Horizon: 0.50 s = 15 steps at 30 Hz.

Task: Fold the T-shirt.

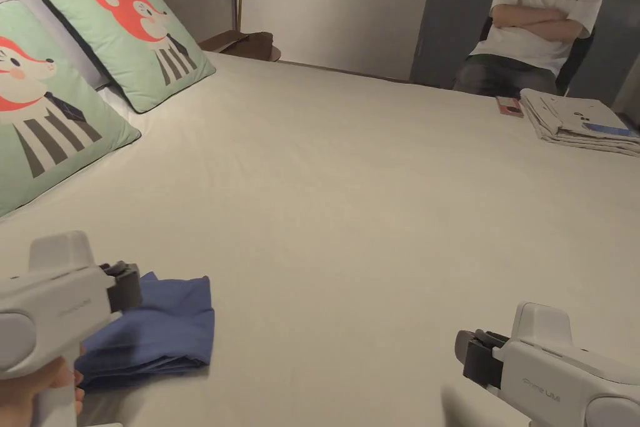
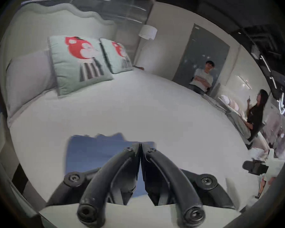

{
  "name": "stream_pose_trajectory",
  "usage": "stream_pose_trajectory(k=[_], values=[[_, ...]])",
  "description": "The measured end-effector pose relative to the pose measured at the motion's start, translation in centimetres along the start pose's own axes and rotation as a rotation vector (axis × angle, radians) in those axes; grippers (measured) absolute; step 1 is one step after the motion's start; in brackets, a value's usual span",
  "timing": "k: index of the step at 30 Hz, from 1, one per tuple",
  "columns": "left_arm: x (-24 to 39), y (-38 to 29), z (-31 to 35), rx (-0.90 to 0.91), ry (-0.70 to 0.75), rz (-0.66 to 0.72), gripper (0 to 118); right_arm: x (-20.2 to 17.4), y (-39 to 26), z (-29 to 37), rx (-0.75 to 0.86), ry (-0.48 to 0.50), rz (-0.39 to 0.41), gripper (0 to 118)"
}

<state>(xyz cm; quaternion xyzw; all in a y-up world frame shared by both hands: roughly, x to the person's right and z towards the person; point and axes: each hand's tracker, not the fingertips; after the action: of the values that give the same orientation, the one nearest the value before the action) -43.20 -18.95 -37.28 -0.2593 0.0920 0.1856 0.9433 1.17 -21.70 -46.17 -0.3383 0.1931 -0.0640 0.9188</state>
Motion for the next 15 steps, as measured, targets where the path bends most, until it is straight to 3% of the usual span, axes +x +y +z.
stream_pose_trajectory(k=[5,15], values=[[9.6,-2.2,-2.0,0.006,-0.063,-0.060,1,2.4,0.5,3.4,0.106,-0.071,-0.007,0],[24.8,-0.6,1.2,0.307,-0.120,-0.239,1,6.8,3.9,11.9,0.508,-0.355,0.126,0]])
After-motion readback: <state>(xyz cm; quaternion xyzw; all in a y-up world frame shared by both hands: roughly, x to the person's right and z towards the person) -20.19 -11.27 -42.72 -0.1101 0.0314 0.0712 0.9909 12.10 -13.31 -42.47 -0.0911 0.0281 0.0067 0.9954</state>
